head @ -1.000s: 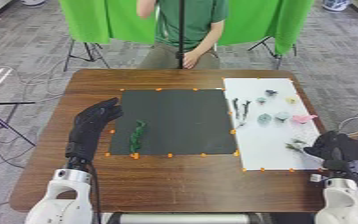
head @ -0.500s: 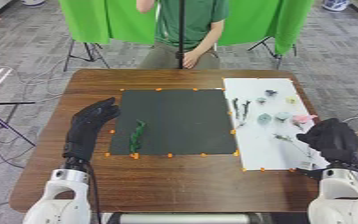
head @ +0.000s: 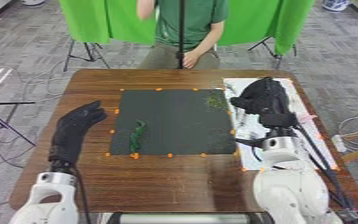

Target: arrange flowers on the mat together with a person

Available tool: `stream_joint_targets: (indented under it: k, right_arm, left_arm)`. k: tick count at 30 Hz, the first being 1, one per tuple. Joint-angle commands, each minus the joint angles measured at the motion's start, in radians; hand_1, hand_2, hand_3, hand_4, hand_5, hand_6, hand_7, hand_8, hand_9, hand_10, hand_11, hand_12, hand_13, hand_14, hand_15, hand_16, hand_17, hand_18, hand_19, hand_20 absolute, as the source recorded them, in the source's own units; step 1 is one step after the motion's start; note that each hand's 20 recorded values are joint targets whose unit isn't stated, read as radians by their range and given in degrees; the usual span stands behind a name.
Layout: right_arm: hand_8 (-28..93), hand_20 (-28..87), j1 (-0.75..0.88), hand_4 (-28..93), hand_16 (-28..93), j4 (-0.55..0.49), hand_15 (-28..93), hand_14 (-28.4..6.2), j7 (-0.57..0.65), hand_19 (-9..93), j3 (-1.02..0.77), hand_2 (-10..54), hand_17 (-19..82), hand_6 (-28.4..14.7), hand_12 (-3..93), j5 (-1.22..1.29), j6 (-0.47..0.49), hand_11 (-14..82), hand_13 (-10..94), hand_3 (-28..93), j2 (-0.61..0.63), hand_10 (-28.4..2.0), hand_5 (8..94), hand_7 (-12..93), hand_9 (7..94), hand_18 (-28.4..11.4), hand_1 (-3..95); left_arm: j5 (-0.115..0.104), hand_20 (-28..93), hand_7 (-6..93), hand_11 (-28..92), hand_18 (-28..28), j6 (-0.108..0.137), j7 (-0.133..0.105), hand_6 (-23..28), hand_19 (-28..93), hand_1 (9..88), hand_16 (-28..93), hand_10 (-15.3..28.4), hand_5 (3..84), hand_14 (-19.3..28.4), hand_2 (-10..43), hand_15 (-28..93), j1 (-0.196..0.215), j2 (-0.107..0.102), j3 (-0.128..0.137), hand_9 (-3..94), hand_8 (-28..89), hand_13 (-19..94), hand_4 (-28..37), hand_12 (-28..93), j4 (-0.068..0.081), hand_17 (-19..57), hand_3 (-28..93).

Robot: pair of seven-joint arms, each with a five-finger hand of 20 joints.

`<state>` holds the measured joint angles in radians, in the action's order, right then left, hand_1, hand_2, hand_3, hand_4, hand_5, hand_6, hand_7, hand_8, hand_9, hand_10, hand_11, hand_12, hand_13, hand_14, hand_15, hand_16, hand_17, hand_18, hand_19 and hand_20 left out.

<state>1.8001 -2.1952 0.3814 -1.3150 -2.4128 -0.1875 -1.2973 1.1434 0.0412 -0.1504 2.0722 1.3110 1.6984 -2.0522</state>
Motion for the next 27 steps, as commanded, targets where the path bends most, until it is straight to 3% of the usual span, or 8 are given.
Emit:
stream_joint_targets:
  k: [1, 9, 14, 27]
  right_arm:
    - [10, 50, -0.102, 43, 39, 0.093, 71, -14.2, -0.011, 58, 0.157, -9.5, 27, 1.7, 40.1, 0.006, 0.045, 42.2, 67, -28, -0.122, -10.8, 85.7, 29, 87.5, -19.6, 87.8]
    - [10, 50, -0.163, 44, 39, 0.218, 73, -14.9, 0.004, 59, 0.282, -9.5, 26, 1.4, 39.3, 0.012, 0.124, 44.4, 67, -28, -0.163, -11.1, 85.9, 29, 87.1, -20.0, 88.1]
    - [10, 50, -0.181, 45, 40, 0.273, 73, -15.1, 0.018, 60, 0.326, -9.5, 26, 1.2, 38.9, 0.053, 0.148, 45.2, 67, -28, -0.186, -11.5, 86.2, 29, 87.0, -20.2, 88.0]
    - [10, 50, -0.182, 46, 40, 0.42, 74, -15.5, 0.037, 60, 0.334, -9.5, 26, 0.6, 37.4, -0.011, 0.037, 48.5, 66, -28, -0.223, -11.5, 86.8, 28, 86.4, -20.5, 87.5]
  left_arm:
    - [-0.021, 19, 16.1, 21, 16.9, 0.046, -0.016, 5.6, 19, 30.6, 2, 13.4, 48.0, 18.9, -5.7, 27, 0.041, -0.002, 0.015, 46.7, -6, 37, -17.7, 14, 0.037, 0.5, 63]
    - [-0.047, 19, 16.8, 21, 16.8, 0.07, -0.052, 4.9, 18, 29.9, 2, 13.3, 48.2, 18.6, -6.3, 26, 0.072, 0.002, 0.027, 46.9, -6, 37, -17.8, 14, 0.051, 0.7, 64]
    - [-0.054, 19, 17.2, 21, 16.7, 0.084, -0.054, 4.6, 18, 29.3, 2, 13.2, 48.2, 18.5, -6.6, 26, 0.082, 0.002, 0.021, 47.0, -6, 37, -18.0, 14, 0.051, 0.8, 65]
    - [-0.056, 19, 17.2, 21, 16.6, 0.075, -0.051, 4.6, 17, 29.2, 2, 13.2, 48.2, 18.4, -6.7, 26, 0.078, 0.006, 0.003, 47.0, -6, 37, -18.3, 14, 0.057, 0.9, 65]
